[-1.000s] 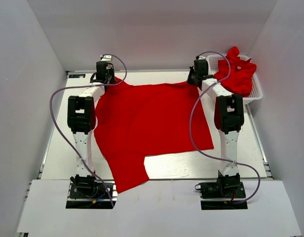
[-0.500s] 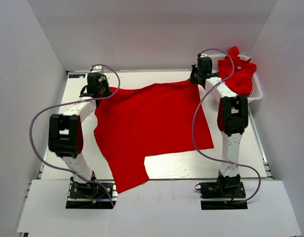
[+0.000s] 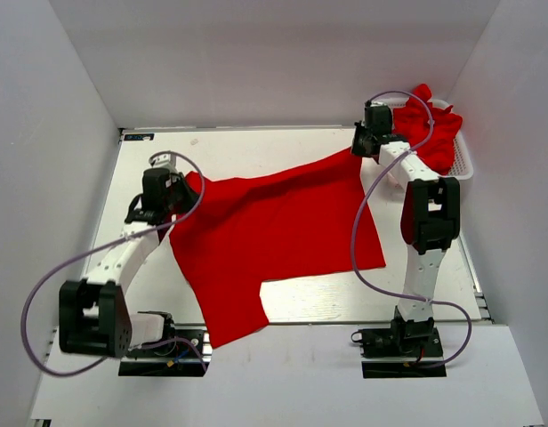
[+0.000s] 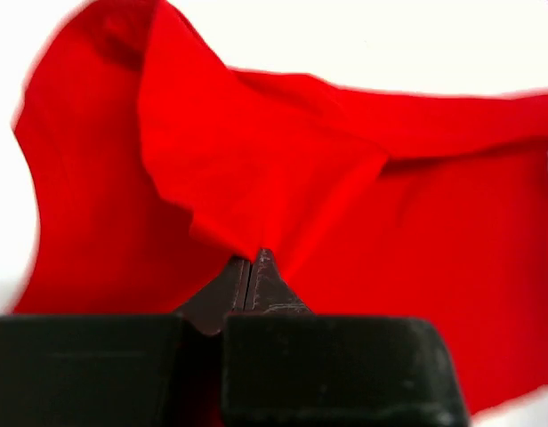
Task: Fold and stack the t-shirts
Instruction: Grap the side of the flattened tshirt furthest away from the robot with both arms, then fold the flattened tshirt in 1/3 of the way
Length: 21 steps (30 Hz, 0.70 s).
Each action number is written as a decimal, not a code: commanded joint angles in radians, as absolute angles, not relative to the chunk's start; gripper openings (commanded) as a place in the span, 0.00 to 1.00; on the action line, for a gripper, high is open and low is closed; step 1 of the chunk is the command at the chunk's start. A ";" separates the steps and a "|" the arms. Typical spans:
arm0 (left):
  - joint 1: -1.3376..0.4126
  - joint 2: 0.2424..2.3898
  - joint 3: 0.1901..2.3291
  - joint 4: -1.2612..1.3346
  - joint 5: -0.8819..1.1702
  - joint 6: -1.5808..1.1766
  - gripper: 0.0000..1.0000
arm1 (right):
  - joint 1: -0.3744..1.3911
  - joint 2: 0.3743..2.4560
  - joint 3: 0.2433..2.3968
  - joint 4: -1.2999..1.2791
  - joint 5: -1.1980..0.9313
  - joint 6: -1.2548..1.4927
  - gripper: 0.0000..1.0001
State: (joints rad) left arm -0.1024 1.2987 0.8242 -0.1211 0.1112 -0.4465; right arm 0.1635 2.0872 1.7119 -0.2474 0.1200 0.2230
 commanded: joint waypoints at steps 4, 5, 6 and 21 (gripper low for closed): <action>-0.120 1.071 0.750 -0.299 0.190 -0.552 0.00 | 0.150 2.025 1.695 -0.296 0.121 0.195 0.00; -0.120 1.046 0.750 -0.320 0.190 -0.552 0.00 | 0.146 2.025 1.687 -0.298 0.120 0.192 0.00; -0.120 1.022 0.739 -0.352 0.190 -0.564 0.00 | 0.147 2.023 1.683 -0.301 0.111 0.189 0.00; -0.175 0.842 0.446 -0.371 0.397 -0.620 0.41 | 0.146 1.973 1.579 -0.339 0.083 0.184 0.13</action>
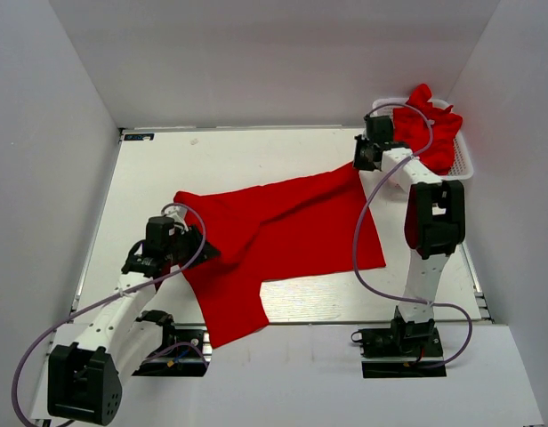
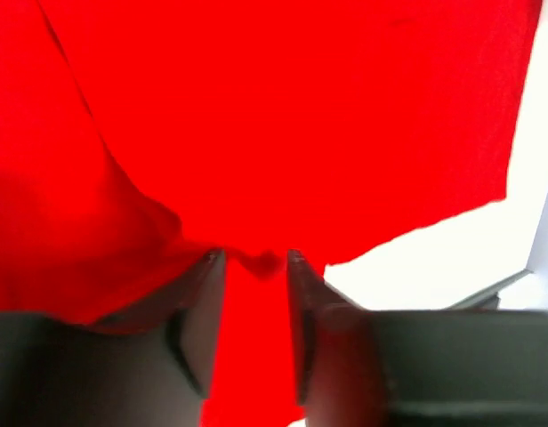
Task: Fold and stack the t-shirts
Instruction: Fold the flattened tshirt in 1/3 of the way
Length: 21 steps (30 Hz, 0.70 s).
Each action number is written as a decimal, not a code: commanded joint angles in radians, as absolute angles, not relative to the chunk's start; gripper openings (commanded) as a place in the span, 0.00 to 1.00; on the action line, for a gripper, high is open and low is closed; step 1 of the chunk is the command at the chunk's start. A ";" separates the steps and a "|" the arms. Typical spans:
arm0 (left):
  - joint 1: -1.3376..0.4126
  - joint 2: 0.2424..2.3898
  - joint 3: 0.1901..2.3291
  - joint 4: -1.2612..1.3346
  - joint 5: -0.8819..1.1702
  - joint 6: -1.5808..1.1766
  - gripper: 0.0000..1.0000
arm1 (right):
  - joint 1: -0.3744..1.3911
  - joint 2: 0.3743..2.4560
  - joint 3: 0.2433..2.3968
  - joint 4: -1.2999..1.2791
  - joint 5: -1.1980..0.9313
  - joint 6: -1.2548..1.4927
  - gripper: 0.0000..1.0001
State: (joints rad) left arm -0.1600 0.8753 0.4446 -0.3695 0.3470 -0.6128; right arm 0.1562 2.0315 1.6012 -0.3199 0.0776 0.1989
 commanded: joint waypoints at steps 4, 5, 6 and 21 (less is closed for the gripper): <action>-0.175 0.822 0.500 -0.414 0.342 -0.588 0.95 | 0.146 1.939 1.530 -0.348 0.118 0.184 0.46; -0.175 0.822 0.537 -0.423 0.324 -0.563 1.00 | 0.146 1.930 1.526 -0.348 0.114 0.184 0.51; -0.175 0.845 0.555 -0.423 0.289 -0.563 1.00 | 0.146 1.922 1.525 -0.354 0.112 0.181 0.58; -0.160 1.437 0.917 -0.356 -0.018 -0.563 1.00 | 0.169 1.980 1.651 -0.403 -0.062 0.106 0.90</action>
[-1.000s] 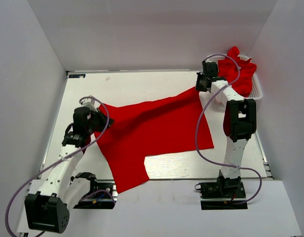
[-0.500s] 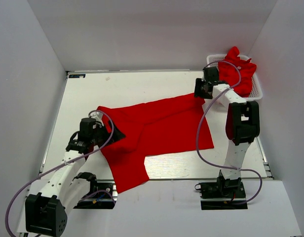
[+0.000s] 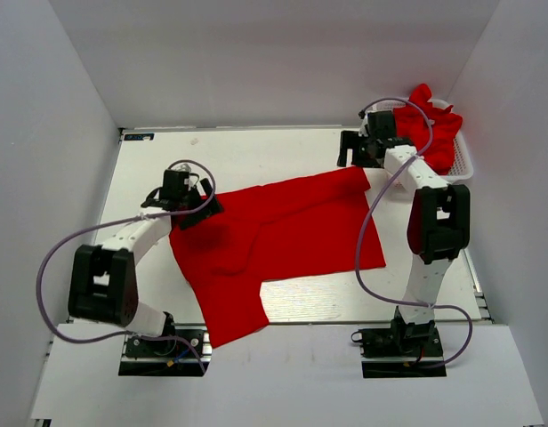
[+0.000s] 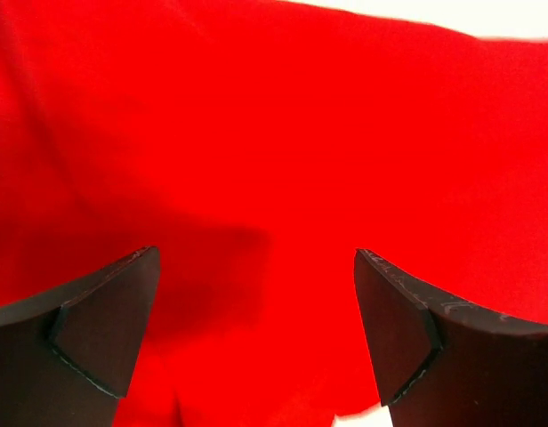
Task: Fold and stack the t-shirts
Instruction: Fold the flattened tshirt in 1/3 of the way
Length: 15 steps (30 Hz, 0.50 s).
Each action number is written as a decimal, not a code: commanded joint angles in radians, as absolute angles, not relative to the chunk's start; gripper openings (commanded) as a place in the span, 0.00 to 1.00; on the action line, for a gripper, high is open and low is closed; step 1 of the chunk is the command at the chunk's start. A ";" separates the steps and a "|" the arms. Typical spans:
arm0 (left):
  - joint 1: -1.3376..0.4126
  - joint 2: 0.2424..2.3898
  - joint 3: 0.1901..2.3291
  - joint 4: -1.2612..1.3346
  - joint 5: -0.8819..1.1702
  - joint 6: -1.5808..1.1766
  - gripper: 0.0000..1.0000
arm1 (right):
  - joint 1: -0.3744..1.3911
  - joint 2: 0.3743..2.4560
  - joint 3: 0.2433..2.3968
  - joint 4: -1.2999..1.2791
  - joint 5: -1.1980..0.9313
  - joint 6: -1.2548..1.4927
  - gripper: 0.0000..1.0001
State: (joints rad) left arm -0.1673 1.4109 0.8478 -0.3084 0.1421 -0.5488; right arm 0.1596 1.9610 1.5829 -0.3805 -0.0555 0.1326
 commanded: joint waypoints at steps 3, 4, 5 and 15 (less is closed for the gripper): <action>-0.160 1.465 0.940 -0.361 -0.127 -0.584 1.00 | 0.167 2.009 1.661 -0.410 -0.055 0.106 0.90; -0.160 1.476 0.940 -0.342 -0.146 -0.584 1.00 | 0.167 2.020 1.660 -0.407 -0.049 0.104 0.90; -0.150 1.476 0.940 -0.342 -0.162 -0.584 1.00 | 0.167 2.022 1.658 -0.408 -0.040 0.109 0.90; -0.132 1.638 1.017 -0.267 -0.250 -0.551 0.94 | 0.158 2.033 1.611 -0.382 0.087 0.170 0.90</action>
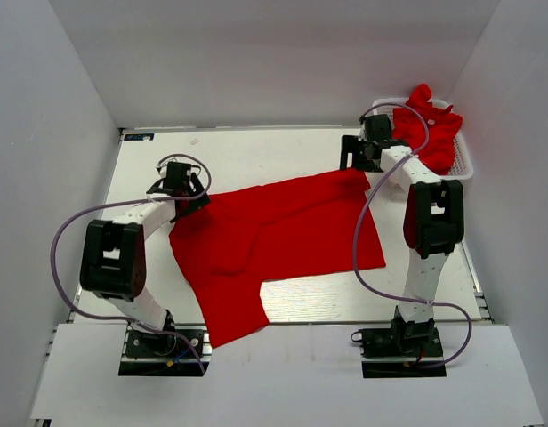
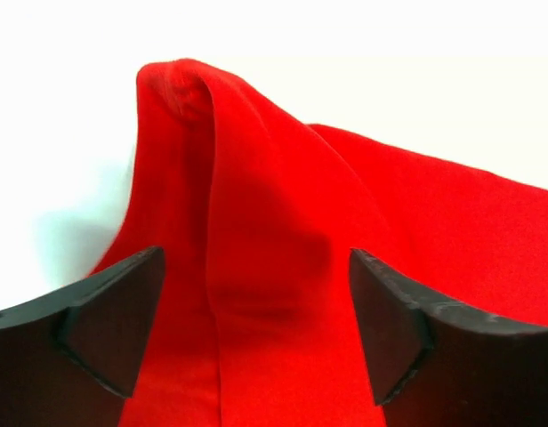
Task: Fold and stack the t-shirts
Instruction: Fold the flattened tshirt in 1/3 of the way
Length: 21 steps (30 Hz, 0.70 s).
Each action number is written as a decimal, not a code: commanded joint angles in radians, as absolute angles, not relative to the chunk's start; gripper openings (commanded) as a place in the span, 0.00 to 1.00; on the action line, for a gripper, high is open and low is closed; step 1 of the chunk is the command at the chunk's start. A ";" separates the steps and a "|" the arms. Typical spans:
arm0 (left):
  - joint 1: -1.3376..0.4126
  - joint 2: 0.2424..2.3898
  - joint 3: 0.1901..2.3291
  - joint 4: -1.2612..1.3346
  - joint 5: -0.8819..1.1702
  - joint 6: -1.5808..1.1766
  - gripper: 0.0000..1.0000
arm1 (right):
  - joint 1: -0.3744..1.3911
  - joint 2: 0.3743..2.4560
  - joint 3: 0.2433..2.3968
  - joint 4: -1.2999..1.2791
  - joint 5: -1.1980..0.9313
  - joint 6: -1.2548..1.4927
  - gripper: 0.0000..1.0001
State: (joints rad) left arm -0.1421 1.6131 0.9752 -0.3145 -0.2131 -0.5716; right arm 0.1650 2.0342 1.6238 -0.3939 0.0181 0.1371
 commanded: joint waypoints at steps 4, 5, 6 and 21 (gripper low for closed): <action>-0.132 1.724 1.083 -0.301 -0.293 -0.535 0.73 | 0.156 2.034 1.597 -0.376 0.106 0.189 0.90; -0.123 1.739 1.092 -0.310 -0.302 -0.535 0.69 | 0.155 2.034 1.585 -0.382 0.118 0.195 0.90; -0.123 1.761 1.106 -0.310 -0.302 -0.535 0.55 | 0.155 2.033 1.582 -0.385 0.126 0.204 0.90; -0.095 1.695 1.060 -0.137 -0.172 -0.457 0.00 | 0.143 1.971 1.402 -0.319 0.201 0.370 0.89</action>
State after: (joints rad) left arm -0.1074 1.7908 1.0893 -0.2050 -0.2020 -0.4831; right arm 0.1650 2.0289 1.4158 -0.3531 0.1471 0.2947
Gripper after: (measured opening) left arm 0.043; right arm 0.894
